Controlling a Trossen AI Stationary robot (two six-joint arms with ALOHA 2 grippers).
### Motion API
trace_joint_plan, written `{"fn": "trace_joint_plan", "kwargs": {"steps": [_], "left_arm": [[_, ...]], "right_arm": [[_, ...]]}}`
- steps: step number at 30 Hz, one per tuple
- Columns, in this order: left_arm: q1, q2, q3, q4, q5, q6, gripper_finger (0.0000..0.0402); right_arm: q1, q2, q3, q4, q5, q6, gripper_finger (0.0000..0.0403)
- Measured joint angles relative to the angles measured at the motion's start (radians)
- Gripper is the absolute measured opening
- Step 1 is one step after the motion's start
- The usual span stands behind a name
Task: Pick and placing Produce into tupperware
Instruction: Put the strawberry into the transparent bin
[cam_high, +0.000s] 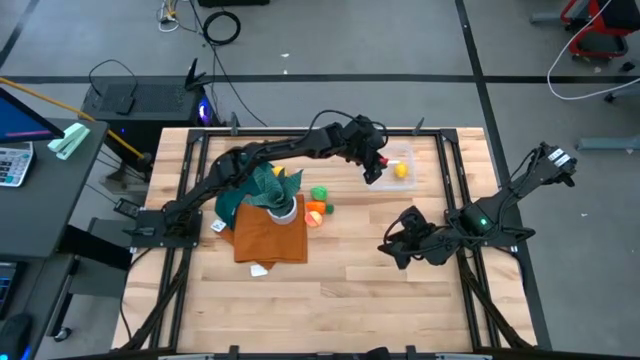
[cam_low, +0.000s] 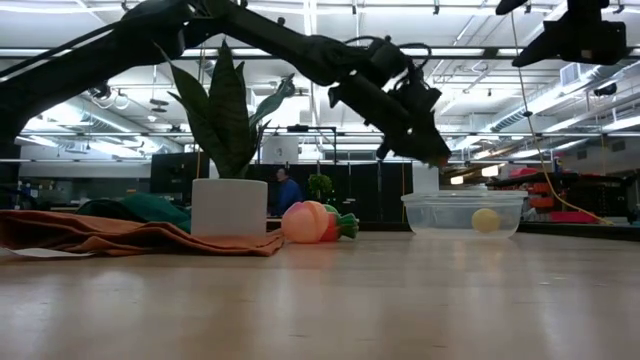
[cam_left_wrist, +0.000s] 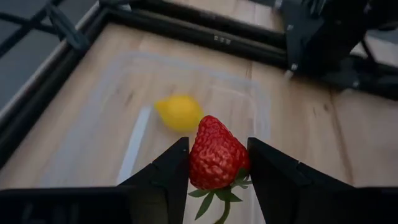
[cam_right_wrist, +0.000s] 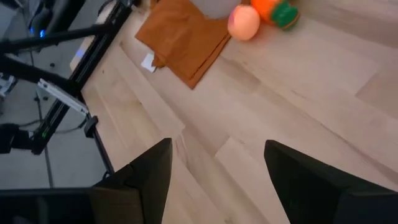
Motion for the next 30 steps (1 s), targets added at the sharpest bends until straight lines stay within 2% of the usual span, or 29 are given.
{"fn": "trace_joint_plan", "kwargs": {"steps": [7,30], "left_arm": [[0.003,0.028,0.003,0.032,-0.004,0.006,0.0154],[0.004,0.07,0.001,-0.037,-0.004,0.026,0.0154]], "right_arm": [[0.0,0.0,0.0,-0.005,0.008,0.011,0.0219],[0.0,0.0,0.0,-0.005,0.009,0.013,0.0219]]}}
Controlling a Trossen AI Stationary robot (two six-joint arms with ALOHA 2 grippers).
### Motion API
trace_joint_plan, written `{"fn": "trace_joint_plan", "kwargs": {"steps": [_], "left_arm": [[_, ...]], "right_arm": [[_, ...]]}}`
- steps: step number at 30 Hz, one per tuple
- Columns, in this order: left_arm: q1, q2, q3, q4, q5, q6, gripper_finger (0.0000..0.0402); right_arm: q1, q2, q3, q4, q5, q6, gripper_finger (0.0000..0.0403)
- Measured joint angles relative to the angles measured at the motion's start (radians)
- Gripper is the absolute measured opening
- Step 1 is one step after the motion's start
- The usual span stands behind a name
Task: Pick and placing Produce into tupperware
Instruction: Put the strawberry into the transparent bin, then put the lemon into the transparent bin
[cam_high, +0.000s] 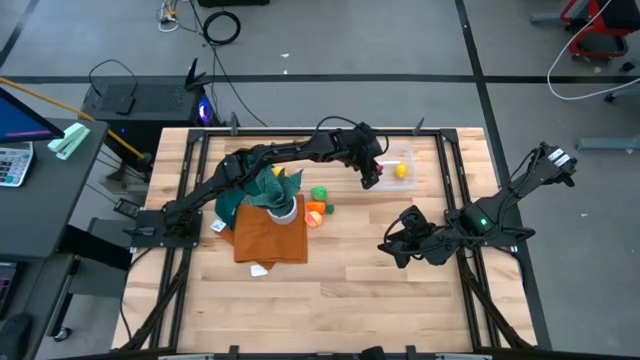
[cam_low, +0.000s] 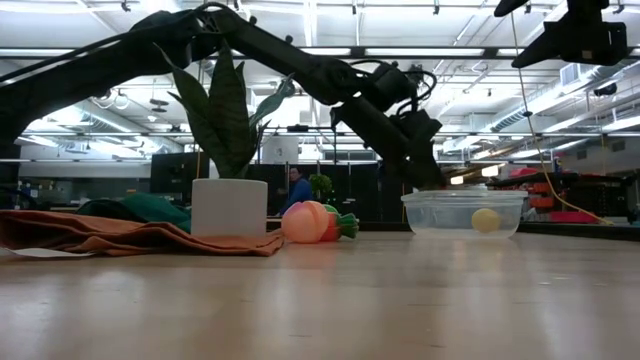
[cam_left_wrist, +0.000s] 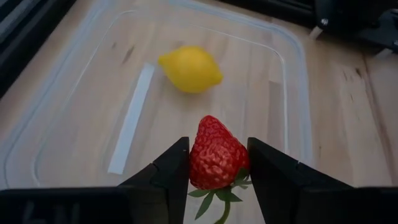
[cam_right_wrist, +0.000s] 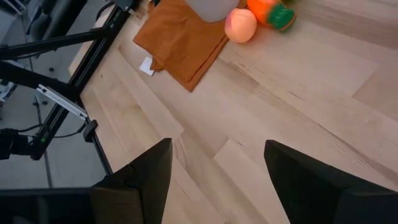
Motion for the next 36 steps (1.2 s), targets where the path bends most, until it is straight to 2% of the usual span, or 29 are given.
{"fn": "trace_joint_plan", "kwargs": {"steps": [24,36], "left_arm": [[-0.005,0.022,0.001,-0.021,0.002,0.011,0.0172],[-0.005,0.024,0.0,0.031,0.0,-0.025,0.0239]], "right_arm": [[0.0,0.0,0.0,0.0,0.0,-0.003,0.0219],[0.0,0.0,0.0,-0.001,0.0,-0.003,0.0219]]}}
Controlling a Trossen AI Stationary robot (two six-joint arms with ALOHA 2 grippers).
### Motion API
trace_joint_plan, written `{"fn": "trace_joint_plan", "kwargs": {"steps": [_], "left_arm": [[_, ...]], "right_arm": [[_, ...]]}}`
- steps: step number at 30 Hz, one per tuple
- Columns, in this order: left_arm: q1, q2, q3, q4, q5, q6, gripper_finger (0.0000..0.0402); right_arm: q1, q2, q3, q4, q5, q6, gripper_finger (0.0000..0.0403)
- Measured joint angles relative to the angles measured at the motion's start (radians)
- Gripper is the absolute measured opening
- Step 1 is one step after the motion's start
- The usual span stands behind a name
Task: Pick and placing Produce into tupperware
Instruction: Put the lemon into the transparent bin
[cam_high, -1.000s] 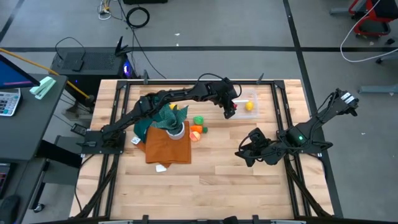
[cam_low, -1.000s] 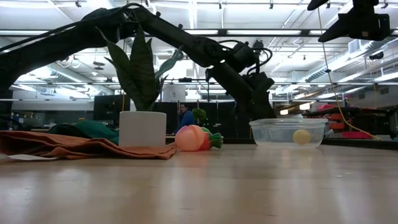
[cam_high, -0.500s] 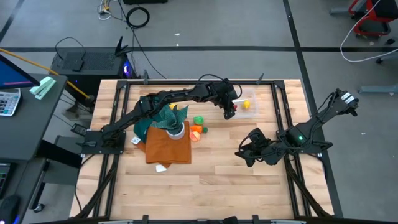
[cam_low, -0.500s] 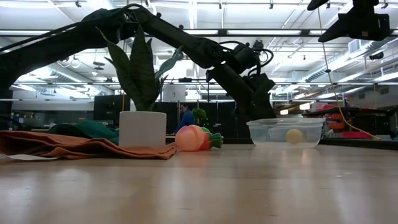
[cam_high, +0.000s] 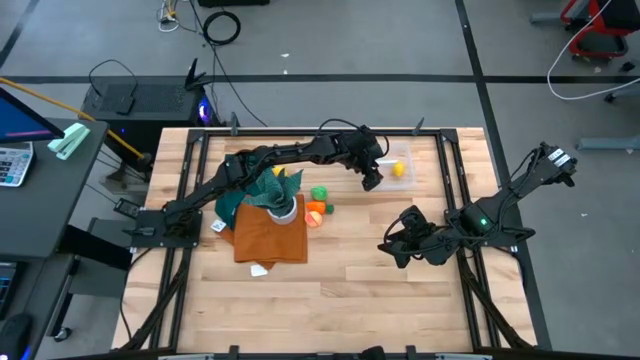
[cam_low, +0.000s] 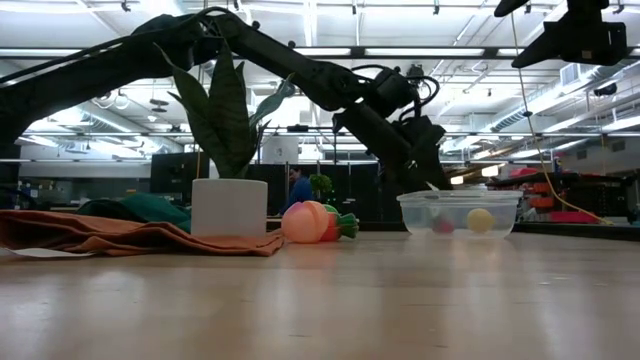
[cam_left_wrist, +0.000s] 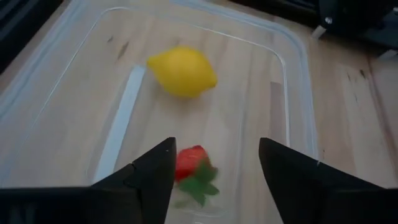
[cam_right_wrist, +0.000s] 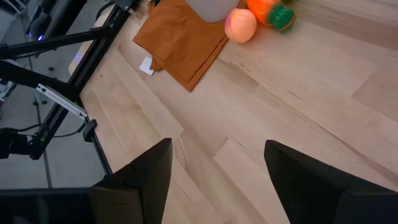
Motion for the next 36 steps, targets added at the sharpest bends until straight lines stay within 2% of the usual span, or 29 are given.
{"fn": "trace_joint_plan", "kwargs": {"steps": [4,9,11,15,19,23,27,32,36], "left_arm": [[0.002,0.002,0.034,-0.009,0.0,-0.002,0.0251],[0.002,0.001,0.141,-0.039,0.007,-0.001,0.0253],[0.006,-0.021,0.132,-0.019,0.043,-0.003,0.0249],[0.021,-0.046,0.137,-0.082,0.121,-0.026,0.0238],[0.03,-0.075,0.137,-0.167,0.138,-0.027,0.0224],[0.03,-0.085,0.137,-0.222,0.156,-0.008,0.0195],[0.025,-0.109,0.137,-0.303,0.149,0.053,0.0149],[0.024,-0.184,0.136,-0.426,0.128,0.133,0.0091],[0.032,-0.255,0.138,-0.537,0.122,0.196,0.0062]], "right_arm": [[0.0,0.0,0.0,0.0,0.0,0.0,0.0219],[0.0,0.0,0.0,0.0,0.0,-0.003,0.0219],[0.0,0.0,0.0,-0.001,0.0,-0.004,0.0219],[0.0,0.0,0.0,0.0,0.0,-0.01,0.0219],[0.0,0.0,0.0,-0.001,0.0,-0.02,0.0219],[0.0,0.0,0.0,-0.001,0.0,-0.024,0.0219],[0.005,0.0,0.0,-0.001,0.001,-0.028,0.0219],[0.007,0.0,0.0,-0.006,0.003,-0.047,0.0219],[0.006,0.0,0.0,-0.006,0.004,-0.052,0.0219]]}}
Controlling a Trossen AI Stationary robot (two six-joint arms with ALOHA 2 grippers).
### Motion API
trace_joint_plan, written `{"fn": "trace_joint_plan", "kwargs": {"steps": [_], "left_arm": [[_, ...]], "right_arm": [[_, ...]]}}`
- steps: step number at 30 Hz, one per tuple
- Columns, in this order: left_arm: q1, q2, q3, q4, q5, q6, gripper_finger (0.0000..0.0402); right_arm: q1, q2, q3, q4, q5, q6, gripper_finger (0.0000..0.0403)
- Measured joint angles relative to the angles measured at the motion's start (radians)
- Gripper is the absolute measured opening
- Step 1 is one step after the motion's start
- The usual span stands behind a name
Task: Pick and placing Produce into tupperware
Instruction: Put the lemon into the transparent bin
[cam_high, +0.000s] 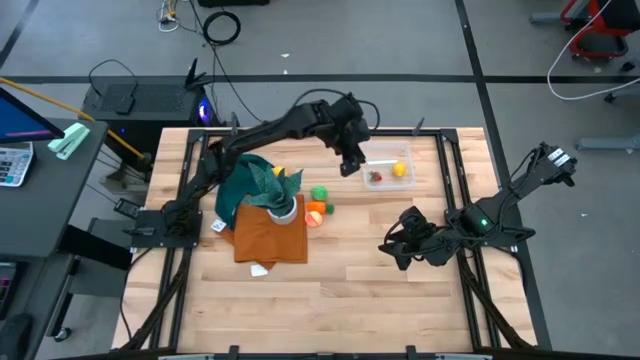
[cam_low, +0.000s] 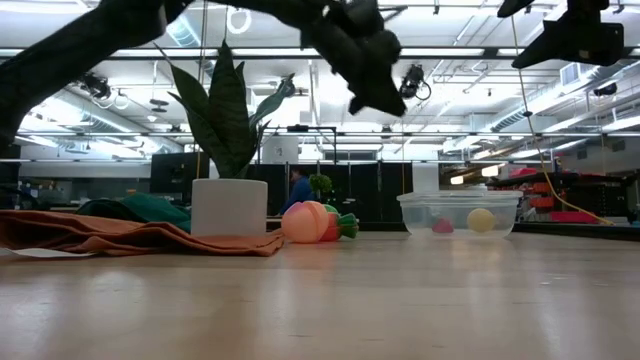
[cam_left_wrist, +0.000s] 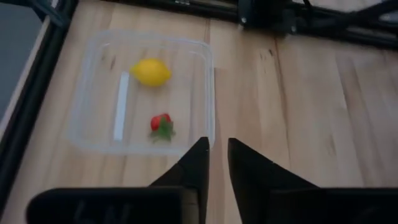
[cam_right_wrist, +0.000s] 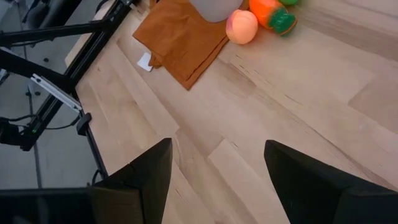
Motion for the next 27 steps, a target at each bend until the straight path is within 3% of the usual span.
{"fn": "trace_joint_plan", "kwargs": {"steps": [7,18,23,27], "left_arm": [[0.009,-0.054,0.0,-0.241,-0.043,0.04,0.0051],[0.024,-0.072,-0.002,-0.423,-0.11,0.085,0.0098],[0.134,-0.1,-0.001,-0.453,-0.116,-0.019,0.0112],[0.252,-0.132,0.002,-0.474,-0.11,-0.216,0.0121]], "right_arm": [[0.0,0.0,0.0,-0.002,0.014,-0.007,0.0219],[0.0,0.0,0.0,-0.002,0.048,-0.047,0.0219],[0.0,0.0,0.0,-0.002,0.067,-0.078,0.0219],[0.0,0.0,0.0,-0.002,0.096,-0.105,0.0219]]}}
